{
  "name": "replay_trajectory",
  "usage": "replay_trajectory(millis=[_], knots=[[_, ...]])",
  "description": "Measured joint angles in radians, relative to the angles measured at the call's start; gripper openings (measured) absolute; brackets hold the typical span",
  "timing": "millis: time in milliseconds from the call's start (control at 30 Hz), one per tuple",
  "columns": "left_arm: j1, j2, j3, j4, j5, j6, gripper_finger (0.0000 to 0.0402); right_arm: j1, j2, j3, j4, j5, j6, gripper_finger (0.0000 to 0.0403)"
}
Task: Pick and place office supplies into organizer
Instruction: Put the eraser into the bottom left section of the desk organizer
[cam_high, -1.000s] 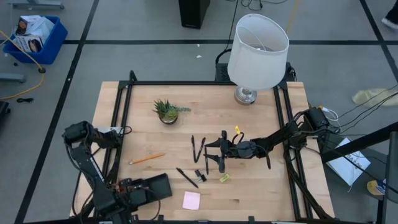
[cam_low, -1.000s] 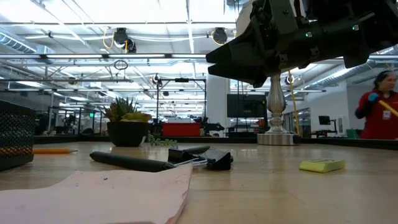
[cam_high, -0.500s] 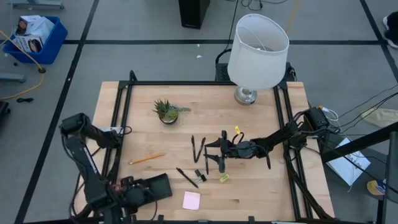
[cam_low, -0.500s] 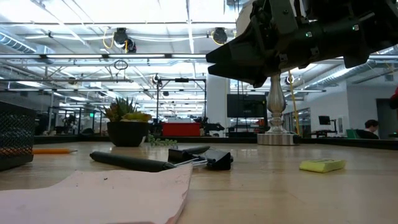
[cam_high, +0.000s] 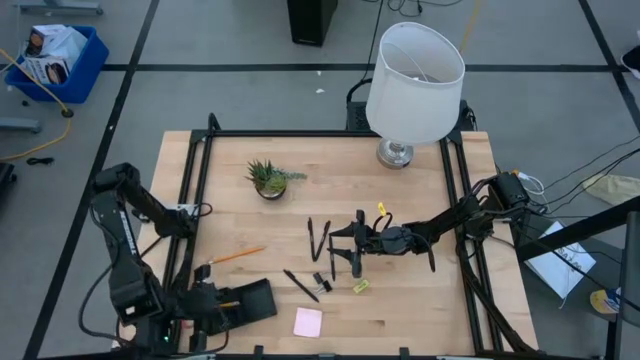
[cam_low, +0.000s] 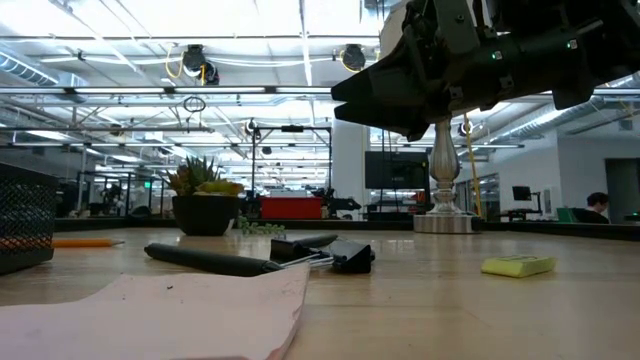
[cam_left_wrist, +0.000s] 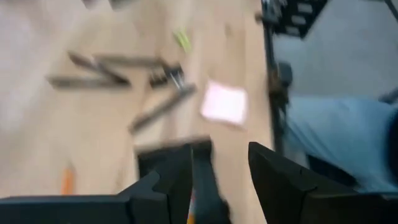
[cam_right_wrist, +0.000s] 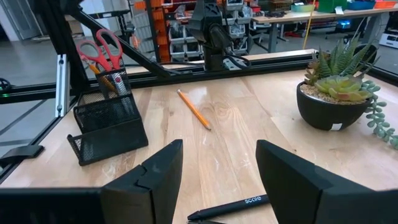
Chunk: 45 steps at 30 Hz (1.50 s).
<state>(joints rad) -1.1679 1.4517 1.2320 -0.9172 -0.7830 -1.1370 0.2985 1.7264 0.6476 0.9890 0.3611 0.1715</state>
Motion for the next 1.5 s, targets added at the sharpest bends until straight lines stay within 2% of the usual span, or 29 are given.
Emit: replay_trajectory(millis=[100,267,433,567,733,900,967,1167,1300,1500], knots=[[0.002,0.007,0.0,0.001,-0.158,0.085,0.0159,0.004,0.0,0.0,-0.003,-0.019,0.0,0.0196],[0.021,0.009,-0.042,0.002,-0.318,0.158,0.0159,0.008,0.0,0.0,-0.01,-0.139,-0.001,0.0196],[0.061,0.01,-0.138,0.034,-0.318,0.112,0.0159,0.007,0.0,0.0,-0.068,-0.155,-0.019,0.0196],[0.106,0.01,-0.214,0.141,-0.304,0.079,0.0159,0.017,-0.022,0.0,-0.219,-0.214,0.0,0.0196],[0.136,0.01,-0.29,0.306,-0.272,0.17,0.0159,0.044,-0.104,-0.001,-0.478,-0.288,-0.027,0.0196],[0.14,0.01,-0.314,0.425,-0.291,0.247,0.0159,0.066,-0.191,0.0,-0.567,-0.4,0.049,0.0196],[0.14,0.008,-0.314,0.462,-0.31,0.289,0.0159,0.08,-0.206,0.0,-0.603,-0.443,0.039,0.0196],[0.15,-0.054,-0.312,0.558,-0.443,0.357,0.0159,0.105,-0.192,0.0,-0.632,-0.439,0.0,0.0196],[0.183,-0.131,-0.328,0.575,-0.4,0.406,0.0159,0.109,-0.193,-0.001,-0.663,-0.438,0.002,0.0196],[0.312,-0.228,-0.419,0.767,-0.17,0.581,0.0159,0.139,-0.19,-0.001,-0.744,-0.407,0.051,0.0196]])
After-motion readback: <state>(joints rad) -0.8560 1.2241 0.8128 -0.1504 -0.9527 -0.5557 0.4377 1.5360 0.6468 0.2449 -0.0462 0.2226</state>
